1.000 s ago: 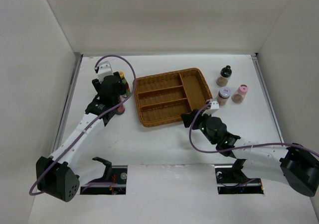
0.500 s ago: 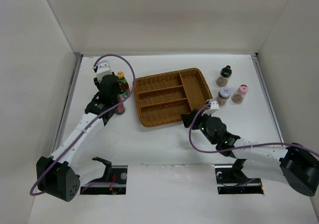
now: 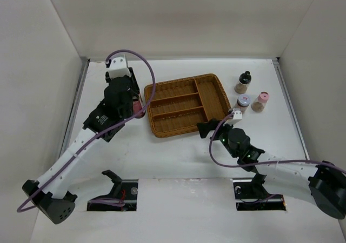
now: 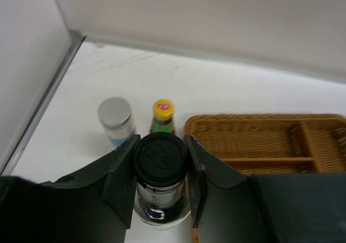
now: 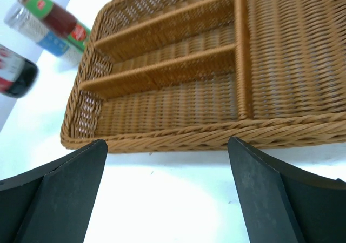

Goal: Organize the condiment bottles

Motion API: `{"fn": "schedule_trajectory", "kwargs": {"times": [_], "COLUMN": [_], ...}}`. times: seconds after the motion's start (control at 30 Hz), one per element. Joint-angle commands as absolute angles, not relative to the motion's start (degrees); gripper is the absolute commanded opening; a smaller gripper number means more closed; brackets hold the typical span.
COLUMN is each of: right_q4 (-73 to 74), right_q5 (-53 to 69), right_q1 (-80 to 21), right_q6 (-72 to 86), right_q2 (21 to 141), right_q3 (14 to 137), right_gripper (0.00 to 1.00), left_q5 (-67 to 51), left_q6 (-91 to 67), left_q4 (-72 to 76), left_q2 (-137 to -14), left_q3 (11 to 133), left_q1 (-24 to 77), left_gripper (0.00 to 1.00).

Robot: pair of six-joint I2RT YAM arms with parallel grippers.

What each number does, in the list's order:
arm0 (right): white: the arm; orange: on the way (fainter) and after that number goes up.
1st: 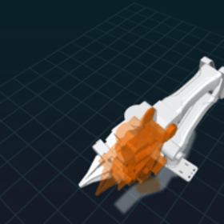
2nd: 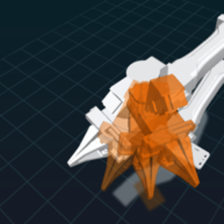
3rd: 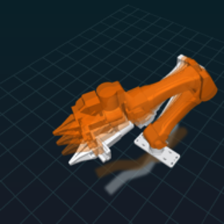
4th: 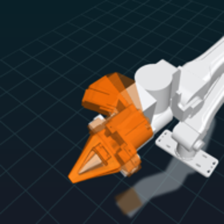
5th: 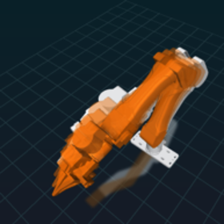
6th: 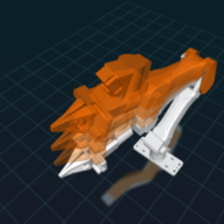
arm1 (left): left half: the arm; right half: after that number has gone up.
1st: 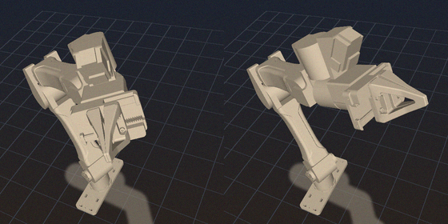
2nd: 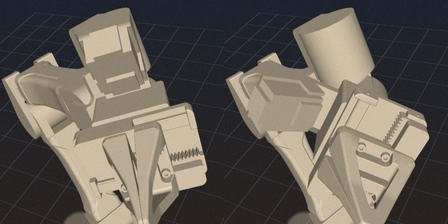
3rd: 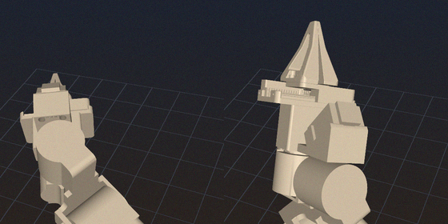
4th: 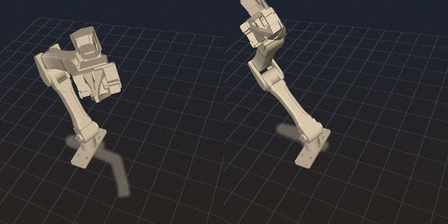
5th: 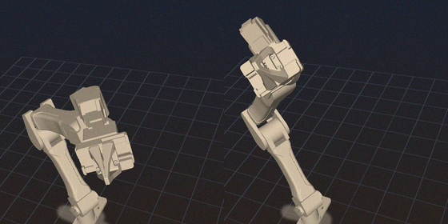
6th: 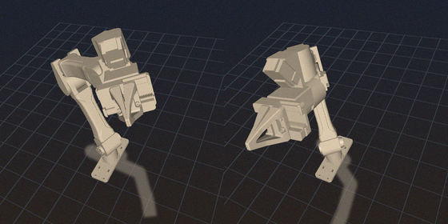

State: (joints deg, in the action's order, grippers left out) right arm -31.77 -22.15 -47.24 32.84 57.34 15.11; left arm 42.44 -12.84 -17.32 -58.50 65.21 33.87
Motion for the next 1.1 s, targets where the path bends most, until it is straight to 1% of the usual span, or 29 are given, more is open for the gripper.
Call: {"fn": "schedule_trajectory", "kwargs": {"times": [0.0,0.1,0.47,0.8,0.93,1.07], "right_q4": [-34.6,-33.3,-24.2,-22.0,-22.0,-22.0], "right_q5": [-24.3,-24.5,-24.7,-24.7,-24.7,-24.8], "right_q1": [-45.9,-44.9,-42.8,-42.3,-42.1,-42.1], "right_q6": [33.0,33.0,33.6,35.2,35.2,35.2], "right_q2": [54.8,52.8,44.7,42.6,42.8,42.0], "right_q3": [14.4,14.0,14.9,13.4,13.4,13.0], "right_gripper": [1.00,1.00,1.00,1.00,1.00,1.00], "left_q5": [43.9,42.9,36.8,33.4,32.1,30.9], "left_q6": [-11.0,-9.4,-8.4,-8.9,-9.1,-9.3], "left_q4": [-8.3,-6.2,-2.5,-2.1,-2.1,-1.8], "left_q2": [-60.2,-65.9,-87.9,-105.7,-110.8,-113.2], "left_q3": [74.4,79.3,96.7,112.4,117.7,119.0], "left_q1": [37.9,39.5,39.3,38.8,38.7,38.9], "left_gripper": [0.10,0.10,0.09,0.09,0.09,0.09]}}
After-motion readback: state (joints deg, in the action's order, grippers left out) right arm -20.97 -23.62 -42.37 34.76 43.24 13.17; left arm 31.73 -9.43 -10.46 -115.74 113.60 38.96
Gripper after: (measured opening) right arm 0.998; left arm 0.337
